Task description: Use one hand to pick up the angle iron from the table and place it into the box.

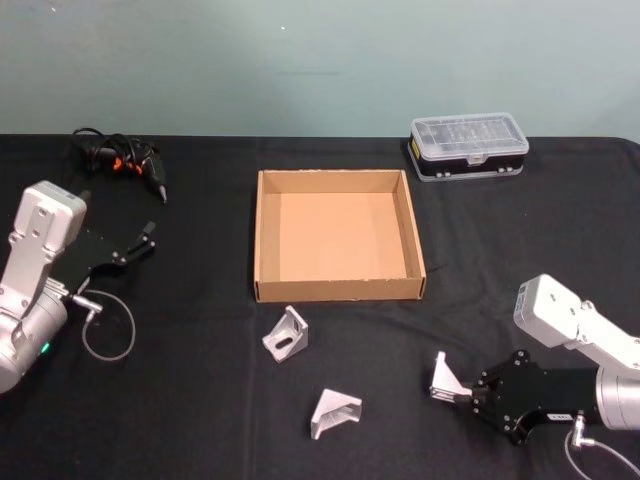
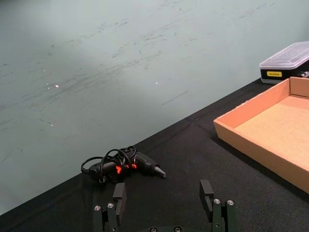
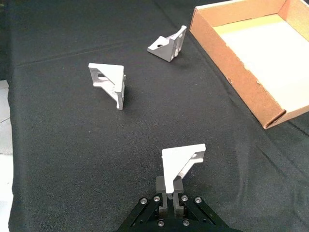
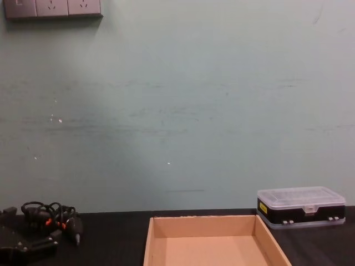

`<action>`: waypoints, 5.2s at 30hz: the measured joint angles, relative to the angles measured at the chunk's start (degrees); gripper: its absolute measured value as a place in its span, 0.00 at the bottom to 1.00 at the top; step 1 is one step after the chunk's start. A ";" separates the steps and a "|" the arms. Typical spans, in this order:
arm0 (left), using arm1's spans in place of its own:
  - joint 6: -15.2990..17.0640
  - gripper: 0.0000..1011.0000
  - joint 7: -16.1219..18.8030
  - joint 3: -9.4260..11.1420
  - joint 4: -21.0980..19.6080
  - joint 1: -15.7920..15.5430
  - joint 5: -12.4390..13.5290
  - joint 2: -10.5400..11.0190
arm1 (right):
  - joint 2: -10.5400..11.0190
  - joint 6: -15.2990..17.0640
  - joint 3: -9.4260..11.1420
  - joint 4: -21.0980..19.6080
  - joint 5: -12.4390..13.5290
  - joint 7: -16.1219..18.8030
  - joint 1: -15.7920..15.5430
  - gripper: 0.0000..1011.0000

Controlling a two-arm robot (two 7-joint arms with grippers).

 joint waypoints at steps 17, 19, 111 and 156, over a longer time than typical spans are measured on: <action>0.00 0.99 0.00 0.00 0.00 0.00 0.00 0.00 | -0.45 -0.78 4.33 -4.19 2.07 -4.68 -2.49 0.07; 0.00 0.99 0.00 0.00 0.00 0.00 0.00 0.00 | -0.87 -0.69 4.95 -4.79 2.24 -5.53 -2.53 0.07; 0.00 0.99 0.00 0.00 0.00 0.00 0.00 0.00 | -23.72 5.80 3.84 15.03 -3.25 -11.30 16.17 0.88; 0.00 0.99 0.00 0.00 0.00 0.00 0.00 0.00 | -6.25 6.08 -4.00 -3.66 -0.39 -0.80 6.95 0.99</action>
